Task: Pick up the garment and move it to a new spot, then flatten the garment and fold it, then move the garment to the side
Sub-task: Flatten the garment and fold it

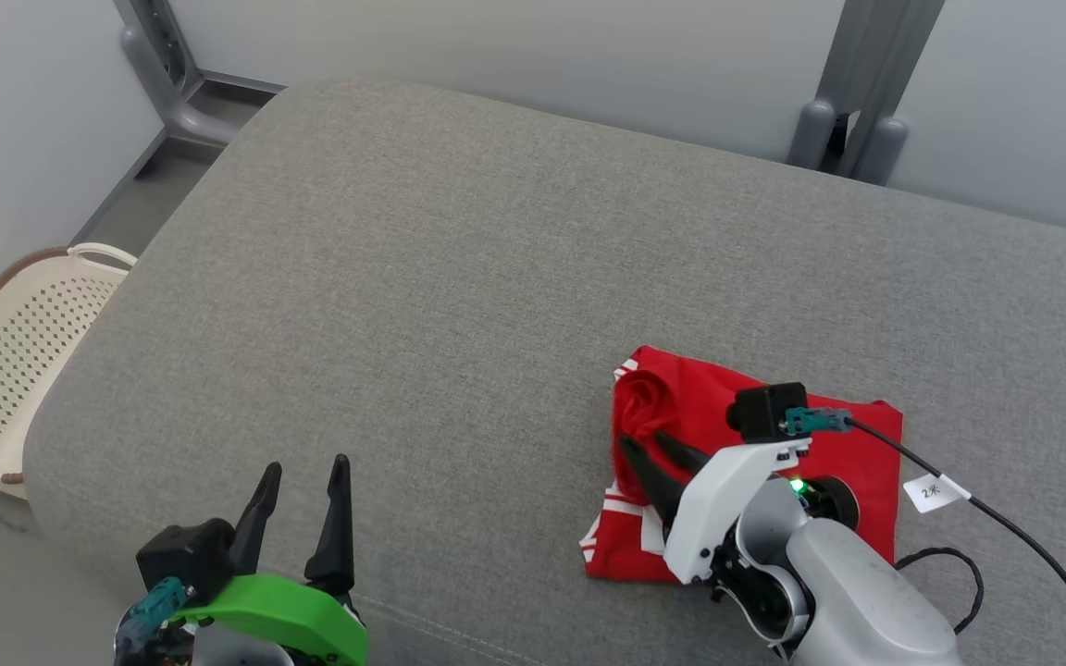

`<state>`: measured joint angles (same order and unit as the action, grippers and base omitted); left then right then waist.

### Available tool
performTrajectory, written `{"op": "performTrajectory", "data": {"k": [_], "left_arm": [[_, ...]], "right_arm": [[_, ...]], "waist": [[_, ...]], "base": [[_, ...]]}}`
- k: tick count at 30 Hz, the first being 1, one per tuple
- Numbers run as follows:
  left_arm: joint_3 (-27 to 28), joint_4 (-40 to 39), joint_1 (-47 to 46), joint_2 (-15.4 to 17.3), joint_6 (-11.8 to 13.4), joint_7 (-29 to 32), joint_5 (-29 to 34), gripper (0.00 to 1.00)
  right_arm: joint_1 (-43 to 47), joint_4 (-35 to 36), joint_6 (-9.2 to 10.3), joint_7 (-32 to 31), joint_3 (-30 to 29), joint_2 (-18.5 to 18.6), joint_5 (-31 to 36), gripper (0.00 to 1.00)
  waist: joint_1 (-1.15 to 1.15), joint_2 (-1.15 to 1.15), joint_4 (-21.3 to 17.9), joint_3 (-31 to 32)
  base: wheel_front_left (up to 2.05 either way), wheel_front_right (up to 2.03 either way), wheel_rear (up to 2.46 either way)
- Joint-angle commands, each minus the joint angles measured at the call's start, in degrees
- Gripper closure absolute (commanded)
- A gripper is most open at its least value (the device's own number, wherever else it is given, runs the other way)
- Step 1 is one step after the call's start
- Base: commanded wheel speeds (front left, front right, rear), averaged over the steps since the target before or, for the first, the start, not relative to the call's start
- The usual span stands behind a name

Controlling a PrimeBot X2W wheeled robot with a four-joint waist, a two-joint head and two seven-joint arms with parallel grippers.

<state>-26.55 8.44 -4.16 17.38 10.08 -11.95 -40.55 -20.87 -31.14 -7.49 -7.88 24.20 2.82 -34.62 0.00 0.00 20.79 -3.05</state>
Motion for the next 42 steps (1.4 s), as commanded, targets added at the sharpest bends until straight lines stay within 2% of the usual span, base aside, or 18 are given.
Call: {"op": "performTrajectory", "data": {"k": [1,7,10,19,25,30,36,42], "left_arm": [[-0.09,0.2,-1.13,-0.15,-0.29,-0.29,0.09,0.0],[-0.69,0.45,-1.56,-0.43,-0.49,-0.36,0.51,0.0],[-1.09,0.48,-2.04,-0.52,-0.56,-0.39,0.75,0.0],[-2.47,0.87,-4.26,-0.99,-0.84,-0.09,1.96,0.0],[-2.56,2.12,-5.98,-1.45,-0.63,-0.73,2.65,0.0],[-2.0,3.56,-6.28,-2.06,-0.1,-1.69,3.22,0.0],[-0.84,4.62,-4.28,-2.88,-0.23,-2.72,3.23,0.0],[0.52,5.36,-2.38,-3.19,-0.78,-3.13,3.63,0.0]], "right_arm": [[-1.02,-0.54,0.01,0.86,0.88,0.17,-0.92,0.0],[-3.28,-1.16,0.0,3.86,4.44,0.16,-2.5,0.0],[-4.47,-0.87,0.01,5.66,4.36,0.2,-0.68,0.0],[-3.9,1.17,0.01,11.67,-4.4,1.34,10.94,0.0],[0.94,6.15,0.01,13.86,-12.74,2.07,18.67,0.0],[7.06,11.81,0.01,13.88,-19.32,1.24,23.4,0.0],[14.17,18.75,0.01,14.11,-24.3,0.26,26.66,0.0],[19.05,22.9,0.01,14.8,-25.12,0.11,25.0,0.0]], "waist": [[0.0,0.0,-0.35,-0.09],[0.0,0.0,-1.71,-0.27],[0.0,0.0,-2.71,-0.22],[0.0,0.0,-7.06,1.12],[0.0,0.0,-10.66,2.37],[0.0,0.0,-13.36,3.1],[0.0,0.0,-15.61,3.52],[0.0,0.0,-16.91,3.86]], "base": [[0.0,0.0,0.0],[0.0,0.0,0.0],[0.0,0.0,0.0],[0.0,0.0,0.0],[0.0,0.0,0.0],[0.0,0.0,0.0],[0.0,0.0,0.0],[0.0,0.0,0.0]]}}
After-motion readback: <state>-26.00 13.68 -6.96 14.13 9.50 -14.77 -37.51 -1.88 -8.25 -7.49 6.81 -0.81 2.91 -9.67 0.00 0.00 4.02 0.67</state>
